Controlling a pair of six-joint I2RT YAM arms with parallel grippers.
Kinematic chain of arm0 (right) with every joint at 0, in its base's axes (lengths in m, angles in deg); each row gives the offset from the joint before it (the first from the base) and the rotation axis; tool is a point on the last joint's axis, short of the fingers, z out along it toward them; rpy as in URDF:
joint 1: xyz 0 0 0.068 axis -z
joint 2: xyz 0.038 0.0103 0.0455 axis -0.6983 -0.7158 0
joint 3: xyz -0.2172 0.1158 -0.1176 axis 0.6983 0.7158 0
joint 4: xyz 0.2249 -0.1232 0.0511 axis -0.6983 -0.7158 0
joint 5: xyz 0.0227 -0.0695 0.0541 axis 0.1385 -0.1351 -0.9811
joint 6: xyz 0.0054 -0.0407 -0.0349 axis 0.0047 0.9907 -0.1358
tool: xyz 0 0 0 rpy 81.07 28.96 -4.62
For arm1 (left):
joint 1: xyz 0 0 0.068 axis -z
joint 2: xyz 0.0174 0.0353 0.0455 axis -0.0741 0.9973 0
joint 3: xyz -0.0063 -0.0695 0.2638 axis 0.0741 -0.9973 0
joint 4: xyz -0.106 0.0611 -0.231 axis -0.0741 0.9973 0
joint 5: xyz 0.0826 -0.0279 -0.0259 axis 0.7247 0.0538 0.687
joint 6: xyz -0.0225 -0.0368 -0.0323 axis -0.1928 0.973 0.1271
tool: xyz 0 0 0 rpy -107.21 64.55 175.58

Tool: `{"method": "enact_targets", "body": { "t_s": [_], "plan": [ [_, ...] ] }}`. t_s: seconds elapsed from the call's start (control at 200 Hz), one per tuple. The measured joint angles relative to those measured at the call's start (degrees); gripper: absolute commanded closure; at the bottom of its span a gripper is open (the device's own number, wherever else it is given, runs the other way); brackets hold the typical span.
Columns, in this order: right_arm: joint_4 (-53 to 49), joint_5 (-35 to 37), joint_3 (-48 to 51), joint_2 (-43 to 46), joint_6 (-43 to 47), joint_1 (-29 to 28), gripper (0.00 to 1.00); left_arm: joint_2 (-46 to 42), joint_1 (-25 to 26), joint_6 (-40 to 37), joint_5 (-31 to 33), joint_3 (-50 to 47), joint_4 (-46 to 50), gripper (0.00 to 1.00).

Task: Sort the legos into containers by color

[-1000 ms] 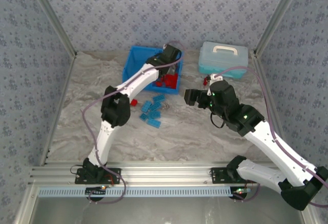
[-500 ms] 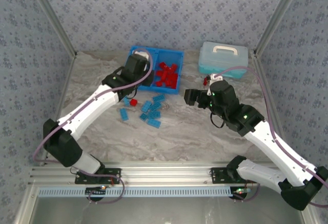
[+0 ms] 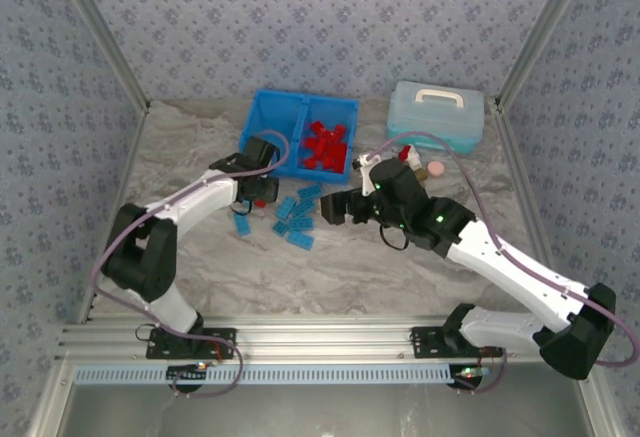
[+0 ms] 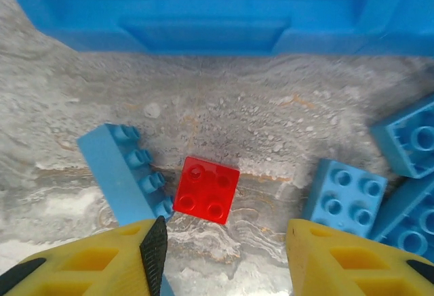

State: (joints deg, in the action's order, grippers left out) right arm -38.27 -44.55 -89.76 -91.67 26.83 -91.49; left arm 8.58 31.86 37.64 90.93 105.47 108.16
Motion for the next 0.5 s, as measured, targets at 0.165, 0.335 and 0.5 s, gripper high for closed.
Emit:
{"method": "enact_targets", "body": {
  "t_s": [0.165, 0.335, 0.5],
  "plan": [
    [0.0, 0.4, -0.7, -0.2, 0.1, -0.2, 0.00, 6.7, -1.0, -0.7, -0.8, 2.0, -0.5, 0.48],
    [-0.1, 1.1, -1.3, -0.1, 0.1, -0.2, 0.00, 9.5, -1.4, -1.4, -0.7, 3.4, -1.3, 0.44],
    [-0.1, 1.3, -1.3, -0.2, 0.1, -0.2, 0.00, 10.1, -1.4, -1.8, -0.1, 3.4, -2.1, 0.44]
  ]
}}
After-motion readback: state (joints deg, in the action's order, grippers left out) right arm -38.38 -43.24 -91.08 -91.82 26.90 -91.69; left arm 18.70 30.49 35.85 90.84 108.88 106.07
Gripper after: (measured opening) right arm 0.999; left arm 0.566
